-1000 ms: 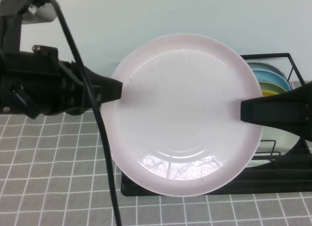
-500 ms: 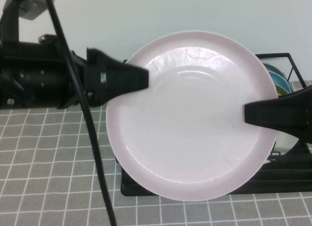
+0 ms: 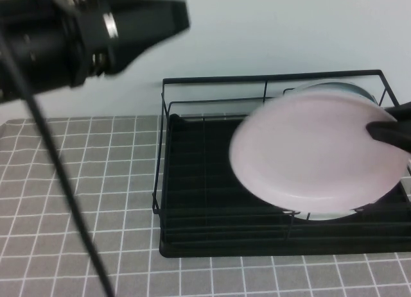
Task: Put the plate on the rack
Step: Place the plate on the rack
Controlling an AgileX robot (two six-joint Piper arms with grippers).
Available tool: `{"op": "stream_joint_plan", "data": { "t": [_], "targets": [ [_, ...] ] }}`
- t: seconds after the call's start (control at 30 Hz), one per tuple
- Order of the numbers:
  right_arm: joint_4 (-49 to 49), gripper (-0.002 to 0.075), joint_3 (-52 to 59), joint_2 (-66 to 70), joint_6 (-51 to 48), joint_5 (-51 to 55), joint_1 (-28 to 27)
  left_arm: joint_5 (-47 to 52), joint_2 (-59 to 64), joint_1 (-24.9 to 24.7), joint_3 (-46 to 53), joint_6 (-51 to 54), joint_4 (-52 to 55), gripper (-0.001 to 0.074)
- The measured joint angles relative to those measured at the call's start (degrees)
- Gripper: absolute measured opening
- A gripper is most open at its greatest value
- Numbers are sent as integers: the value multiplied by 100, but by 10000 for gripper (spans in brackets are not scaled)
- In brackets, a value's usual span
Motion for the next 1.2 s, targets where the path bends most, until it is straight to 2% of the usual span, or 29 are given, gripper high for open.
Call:
{"op": "stream_joint_plan", "data": {
  "t": [0.1, 0.2, 0.33, 1.1, 1.13, 1.17, 1.2],
  "targets": [
    [-282, -3, 0, 11, -805, -130, 0, 49, 0, 0, 0, -313, 730, 0],
    [-527, -3, 0, 58, -1150, -292, 0, 99, 0, 0, 0, -372, 1131, 0],
    [-814, -3, 0, 205, -1176, -412, 0, 124, 0, 0, 0, -372, 1179, 0],
    [-962, -3, 0, 778, -1540, -1194, 0, 208, 0, 0, 0, -370, 1266, 0],
    [-843, 71, -25, 827, -1514, -1122, 0, 208, 0, 0, 0, -370, 1266, 0],
    [-993, -3, 0, 778, -1540, -1089, 0, 208, 0, 0, 0, -370, 1266, 0],
    [-1042, -3, 0, 778, -1540, -1036, 0, 208, 0, 0, 0, -370, 1266, 0]
  ]
}}
